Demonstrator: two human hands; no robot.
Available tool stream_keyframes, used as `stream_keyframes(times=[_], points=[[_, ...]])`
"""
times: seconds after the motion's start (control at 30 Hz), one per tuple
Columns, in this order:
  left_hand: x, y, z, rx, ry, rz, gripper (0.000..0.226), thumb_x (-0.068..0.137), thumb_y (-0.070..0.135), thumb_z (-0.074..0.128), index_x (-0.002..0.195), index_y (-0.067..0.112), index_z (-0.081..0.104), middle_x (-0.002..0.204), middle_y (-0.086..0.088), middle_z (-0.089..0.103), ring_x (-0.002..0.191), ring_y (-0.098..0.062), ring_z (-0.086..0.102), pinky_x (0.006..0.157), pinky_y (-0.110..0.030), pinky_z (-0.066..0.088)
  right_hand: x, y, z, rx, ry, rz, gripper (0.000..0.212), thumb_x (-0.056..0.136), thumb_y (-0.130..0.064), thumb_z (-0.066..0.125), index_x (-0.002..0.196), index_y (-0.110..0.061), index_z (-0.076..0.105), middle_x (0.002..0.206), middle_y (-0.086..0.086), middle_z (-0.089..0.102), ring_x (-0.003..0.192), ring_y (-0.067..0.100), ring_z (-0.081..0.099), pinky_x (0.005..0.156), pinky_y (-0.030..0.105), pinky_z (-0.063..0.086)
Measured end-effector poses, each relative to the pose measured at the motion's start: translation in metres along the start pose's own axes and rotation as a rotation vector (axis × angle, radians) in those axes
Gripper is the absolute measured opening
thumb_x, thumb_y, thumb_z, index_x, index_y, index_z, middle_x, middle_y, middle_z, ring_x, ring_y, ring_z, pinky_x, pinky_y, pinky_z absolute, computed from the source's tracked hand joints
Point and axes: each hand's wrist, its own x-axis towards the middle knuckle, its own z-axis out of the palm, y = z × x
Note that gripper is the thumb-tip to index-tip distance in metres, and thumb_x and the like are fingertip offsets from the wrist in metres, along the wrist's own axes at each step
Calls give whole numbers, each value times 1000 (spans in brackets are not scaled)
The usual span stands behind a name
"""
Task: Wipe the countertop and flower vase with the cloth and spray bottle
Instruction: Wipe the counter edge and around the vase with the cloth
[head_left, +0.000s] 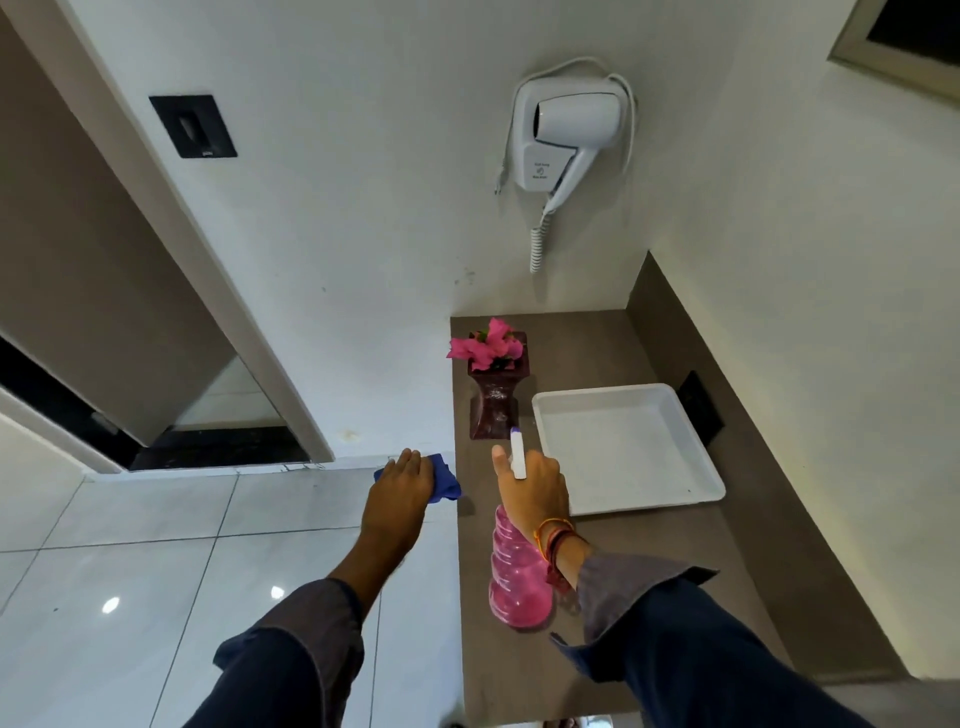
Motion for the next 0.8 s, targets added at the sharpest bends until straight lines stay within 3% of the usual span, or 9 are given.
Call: stream_keyframes(times=[0.13, 0.23, 0.3, 0.4, 0.47, 0.53, 0.63, 0.7, 0.8], points=[[13, 10, -1, 48, 8, 79, 38, 71, -3, 84, 103, 2, 66, 100, -15, 70, 90, -31, 69, 79, -38, 59, 28, 20, -41, 161, 199, -29, 33, 97, -41, 58, 73, -18, 59, 63, 1, 60, 59, 18, 59, 51, 31, 48], [26, 25, -1, 36, 3, 112, 40, 74, -1, 82, 109, 2, 64, 106, -16, 69, 96, -32, 68, 86, -40, 58, 57, 41, -82, 358, 264, -18, 27, 96, -38, 61, 76, -20, 59, 64, -2, 61, 61, 14, 62, 56, 33, 54], [33, 34, 1, 25, 9, 135, 41, 78, 3, 80, 115, 3, 62, 113, -16, 68, 103, -32, 67, 92, -40, 56, 74, 53, -104, 407, 271, -31, 21, 97, -42, 59, 82, -26, 62, 68, -8, 63, 64, 5, 66, 58, 18, 53], [42, 49, 7, 8, 14, 165, 45, 84, 12, 78, 124, 4, 59, 123, -16, 65, 112, -31, 64, 100, -40, 53, 97, 72, -123, 468, 246, -29, 20, 99, -36, 58, 112, -23, 65, 90, -16, 65, 82, -9, 66, 70, 1, 48], [49, 58, 12, 6, 28, 184, 48, 87, 17, 75, 129, 6, 56, 131, -15, 62, 119, -30, 62, 105, -39, 50, 111, 86, -130, 474, 232, 12, 35, 99, -28, 59, 131, -13, 57, 103, -5, 65, 96, 4, 64, 75, 0, 47], [57, 66, 14, -8, 52, 190, 47, 88, 17, 74, 130, 7, 56, 134, -15, 61, 123, -30, 60, 107, -40, 49, 121, 100, -133, 501, 246, 56, 39, 99, -20, 61, 135, -5, 55, 111, 6, 64, 110, 24, 64, 85, 6, 48], [69, 78, 15, -22, 70, 208, 46, 87, 16, 76, 127, 4, 59, 132, -18, 63, 121, -33, 61, 104, -43, 51, 131, 119, -141, 551, 276, 123, 48, 97, -12, 61, 143, 0, 49, 132, 18, 62, 126, 32, 58, 106, 32, 47], [76, 85, 15, 1, 71, 231, 49, 87, 16, 76, 130, 2, 58, 134, -19, 62, 125, -35, 59, 107, -45, 49, 133, 128, -147, 545, 264, 149, 52, 97, -17, 63, 145, -4, 48, 136, 18, 61, 126, 32, 59, 108, 42, 48], [84, 95, 14, 55, 64, 251, 49, 88, 13, 73, 132, 0, 56, 135, -22, 61, 128, -37, 56, 110, -47, 46, 129, 145, -152, 503, 212, 195, 60, 95, -32, 65, 147, -11, 45, 136, 15, 61, 123, 29, 60, 106, 43, 51]])
